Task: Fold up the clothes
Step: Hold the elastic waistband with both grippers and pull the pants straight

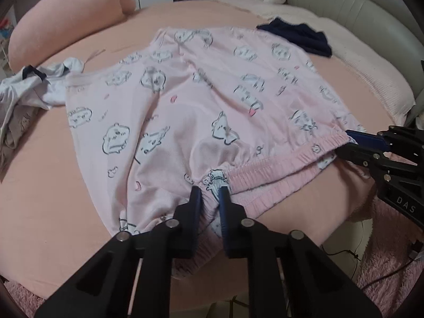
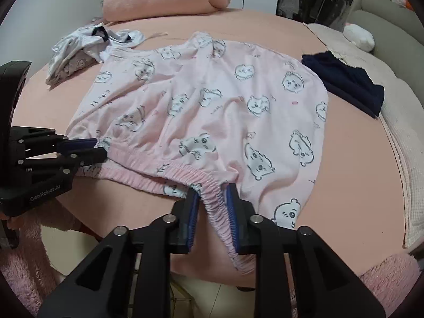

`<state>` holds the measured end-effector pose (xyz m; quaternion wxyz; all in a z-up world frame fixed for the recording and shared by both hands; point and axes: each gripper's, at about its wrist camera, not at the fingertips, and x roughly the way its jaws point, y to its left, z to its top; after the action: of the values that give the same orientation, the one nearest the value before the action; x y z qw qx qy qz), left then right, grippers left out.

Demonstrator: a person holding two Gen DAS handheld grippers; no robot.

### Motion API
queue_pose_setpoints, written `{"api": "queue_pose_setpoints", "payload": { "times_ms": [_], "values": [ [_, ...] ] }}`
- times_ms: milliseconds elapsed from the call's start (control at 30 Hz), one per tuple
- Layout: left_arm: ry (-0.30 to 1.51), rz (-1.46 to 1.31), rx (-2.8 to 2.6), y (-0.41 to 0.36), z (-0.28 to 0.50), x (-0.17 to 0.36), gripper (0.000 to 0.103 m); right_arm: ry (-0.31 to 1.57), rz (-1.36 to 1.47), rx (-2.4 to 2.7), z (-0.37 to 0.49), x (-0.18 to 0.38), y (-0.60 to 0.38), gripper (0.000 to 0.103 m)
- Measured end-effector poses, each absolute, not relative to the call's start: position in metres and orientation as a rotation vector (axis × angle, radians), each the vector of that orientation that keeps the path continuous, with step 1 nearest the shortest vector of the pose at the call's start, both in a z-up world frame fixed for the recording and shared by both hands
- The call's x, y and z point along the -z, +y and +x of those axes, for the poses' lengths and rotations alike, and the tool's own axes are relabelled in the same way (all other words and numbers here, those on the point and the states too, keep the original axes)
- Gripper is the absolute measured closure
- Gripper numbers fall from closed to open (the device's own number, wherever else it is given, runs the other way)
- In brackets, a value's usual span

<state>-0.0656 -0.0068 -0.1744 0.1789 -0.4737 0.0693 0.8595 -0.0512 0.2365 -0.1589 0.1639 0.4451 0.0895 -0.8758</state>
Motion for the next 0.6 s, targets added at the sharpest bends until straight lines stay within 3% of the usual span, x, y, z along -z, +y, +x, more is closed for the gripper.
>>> {"api": "queue_pose_setpoints", "payload": {
  "times_ms": [233, 600],
  "values": [
    [0.133, -1.303, -2.408, -0.008, -0.055, 0.156, 0.093, 0.191, 1.225, 2.555, -0.046, 0.145, 0.241, 0.090],
    [0.124, -1.348, -2.336, -0.006, -0.041, 0.154, 0.092, 0.118, 1.448, 2.434, -0.052, 0.164, 0.248, 0.090]
  ]
}}
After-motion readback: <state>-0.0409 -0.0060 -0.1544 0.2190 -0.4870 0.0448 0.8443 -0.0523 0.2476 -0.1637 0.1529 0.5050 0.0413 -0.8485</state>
